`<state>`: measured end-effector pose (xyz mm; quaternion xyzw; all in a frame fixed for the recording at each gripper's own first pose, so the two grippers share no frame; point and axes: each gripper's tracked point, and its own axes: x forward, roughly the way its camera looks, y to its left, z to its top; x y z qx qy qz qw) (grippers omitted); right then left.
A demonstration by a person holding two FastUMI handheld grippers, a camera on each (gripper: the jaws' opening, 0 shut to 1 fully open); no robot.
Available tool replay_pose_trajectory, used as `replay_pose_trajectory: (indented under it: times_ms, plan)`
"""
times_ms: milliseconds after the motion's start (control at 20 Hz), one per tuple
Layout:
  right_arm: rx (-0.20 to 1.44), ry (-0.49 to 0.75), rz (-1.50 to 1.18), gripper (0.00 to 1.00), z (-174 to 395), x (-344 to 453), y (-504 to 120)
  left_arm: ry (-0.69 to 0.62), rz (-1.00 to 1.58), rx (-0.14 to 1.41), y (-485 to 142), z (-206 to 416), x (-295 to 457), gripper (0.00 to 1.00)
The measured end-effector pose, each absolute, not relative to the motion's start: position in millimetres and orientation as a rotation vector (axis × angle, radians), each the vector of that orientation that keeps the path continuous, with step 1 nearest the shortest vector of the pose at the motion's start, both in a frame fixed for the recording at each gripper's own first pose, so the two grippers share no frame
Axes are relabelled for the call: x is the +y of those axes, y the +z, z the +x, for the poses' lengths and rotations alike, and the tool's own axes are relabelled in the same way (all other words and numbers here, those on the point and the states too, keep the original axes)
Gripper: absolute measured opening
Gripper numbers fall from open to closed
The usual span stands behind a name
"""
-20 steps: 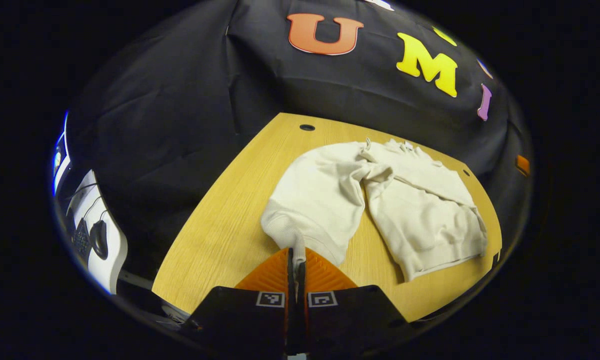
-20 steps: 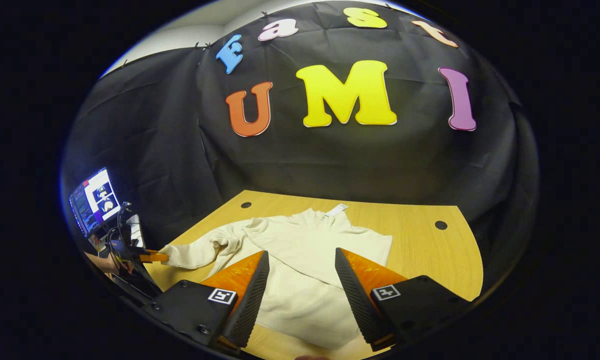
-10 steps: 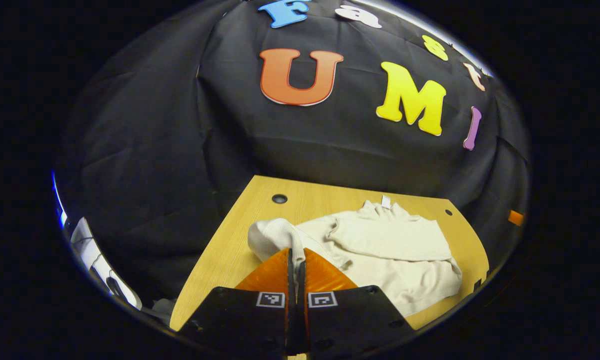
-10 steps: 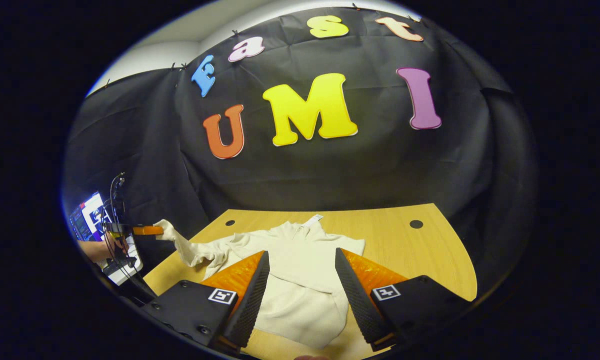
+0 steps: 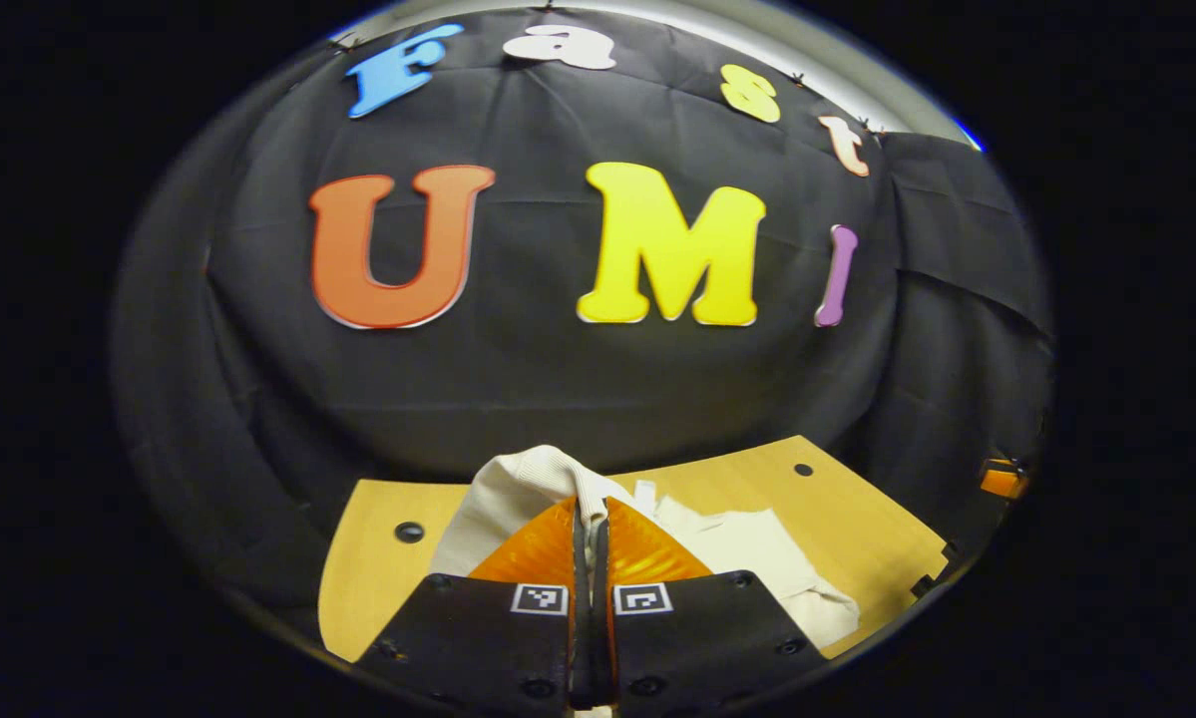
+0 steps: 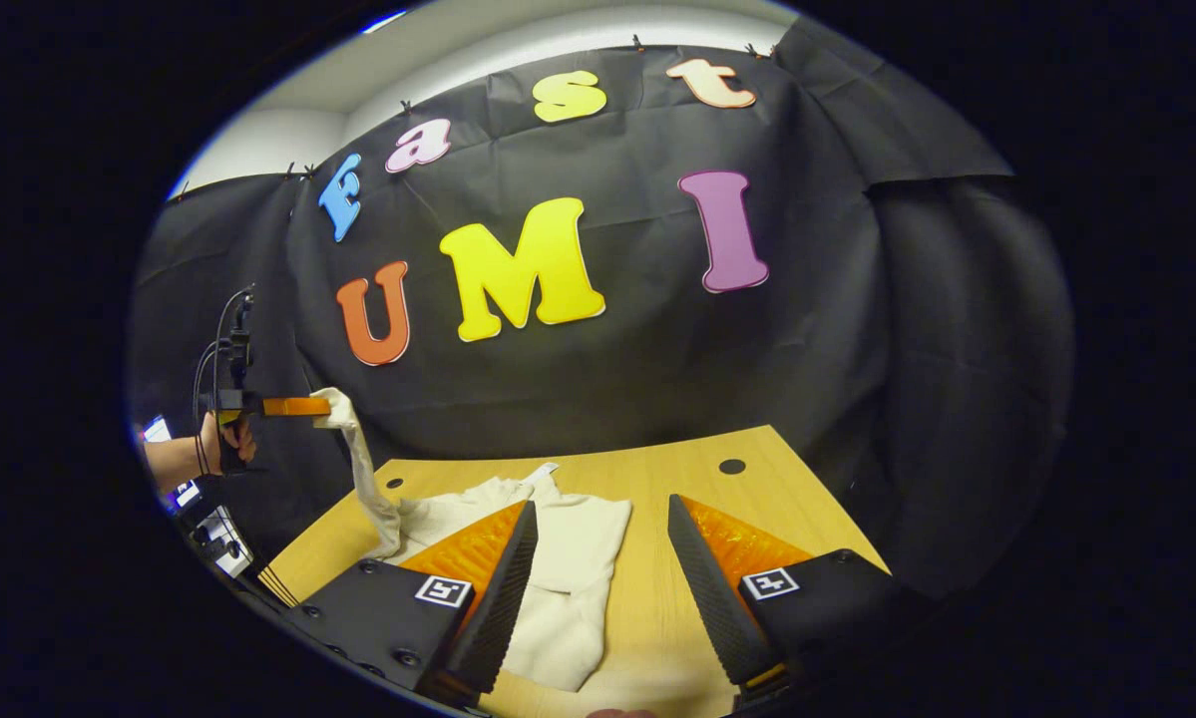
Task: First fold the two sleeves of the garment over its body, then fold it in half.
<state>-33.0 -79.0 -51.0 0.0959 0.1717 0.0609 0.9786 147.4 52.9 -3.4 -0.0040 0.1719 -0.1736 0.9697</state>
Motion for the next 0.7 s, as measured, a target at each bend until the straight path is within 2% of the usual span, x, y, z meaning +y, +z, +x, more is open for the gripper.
replay_pose_trajectory:
  times_ms: [350,500,700]
  plan:
    - [0.320,-0.008,0.144,0.82,-63.0,-145.4,-41.8,-0.698,0.029,0.413,-37.4,154.8,-131.5,0.03]
    - [0.336,-0.074,0.146,0.83,-80.6,-173.4,-45.4,-0.830,0.078,0.478,-80.3,135.2,-185.4,0.03]
    - [0.371,-0.132,0.151,0.83,-97.3,-194.1,-52.5,-0.861,0.147,0.605,-148.3,138.7,-224.6,0.03]
